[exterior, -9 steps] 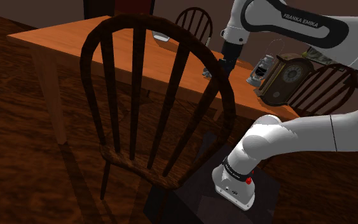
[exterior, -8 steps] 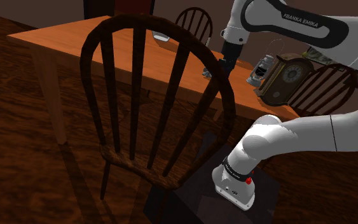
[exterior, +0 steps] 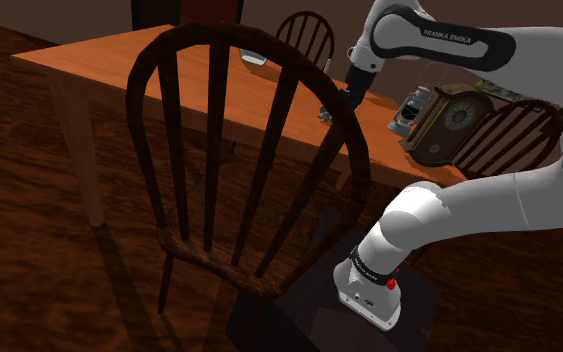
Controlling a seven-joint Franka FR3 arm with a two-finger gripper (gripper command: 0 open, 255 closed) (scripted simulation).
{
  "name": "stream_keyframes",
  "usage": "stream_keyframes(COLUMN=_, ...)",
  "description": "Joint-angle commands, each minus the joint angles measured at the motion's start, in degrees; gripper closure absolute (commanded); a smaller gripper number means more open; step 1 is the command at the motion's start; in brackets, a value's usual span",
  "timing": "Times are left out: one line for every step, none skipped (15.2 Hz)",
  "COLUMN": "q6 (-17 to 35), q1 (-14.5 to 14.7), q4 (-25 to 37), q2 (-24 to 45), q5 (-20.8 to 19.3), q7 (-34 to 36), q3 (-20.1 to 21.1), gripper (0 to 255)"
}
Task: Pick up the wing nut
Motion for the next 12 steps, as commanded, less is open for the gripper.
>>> stream_keyframes(q6=4.0, q1=-0.3, q4=0.5, q2=2.0, q5=-0.6, q7=-1.6, q3=-2.2, gripper=0)
stream_keyframes(q6=5.9, q1=-0.4, q4=0.9, q2=3.1, q5=-0.8, q7=-2.5, q3=-3.3, gripper=0)
stream_keyframes(q6=7.8, q1=-0.5, q4=1.4, q2=4.3, q5=-0.9, q7=-3.4, q3=-4.5, gripper=0)
stream_keyframes(q6=9.7, q1=-0.5, q4=1.9, q2=5.5, q5=-0.9, q7=-4.3, q3=-5.7, gripper=0)
stream_keyframes(q6=11.5, q1=-0.5, q4=2.5, q2=6.7, q5=-0.8, q7=-5.2, q3=-6.8, gripper=0)
stream_keyframes(q6=13.2, q1=-0.5, q4=3.2, q2=8.0, q5=-0.6, q7=-6.2, q3=-8.0, gripper=0)
stream_keyframes(q6=15.0, q1=-0.4, q4=3.9, q2=9.4, q5=-0.3, q7=-7.2, q3=-9.2, gripper=0)
stream_keyframes(q6=16.7, q1=-0.2, q4=4.7, q2=10.8, q5=0.1, q7=-8.2, q3=-10.4, gripper=0)
stream_keyframes(q6=18.4, q1=0.0, q4=5.6, q2=12.2, q5=0.6, q7=-9.3, q3=-11.6, gripper=0)
stream_keyframes(q6=18.8, q1=0.0, q4=5.8, q2=12.6, q5=0.8, q7=-9.6, q3=-12.0, gripper=0)
stream_keyframes(q6=19.6, q1=0.0, q4=5.1, q2=12.7, q5=0.7, q7=-9.6, q3=-12.1, gripper=0)
stream_keyframes(q6=20.4, q1=0.0, q4=4.4, q2=12.7, q5=0.7, q7=-9.6, q3=-12.2, gripper=0)
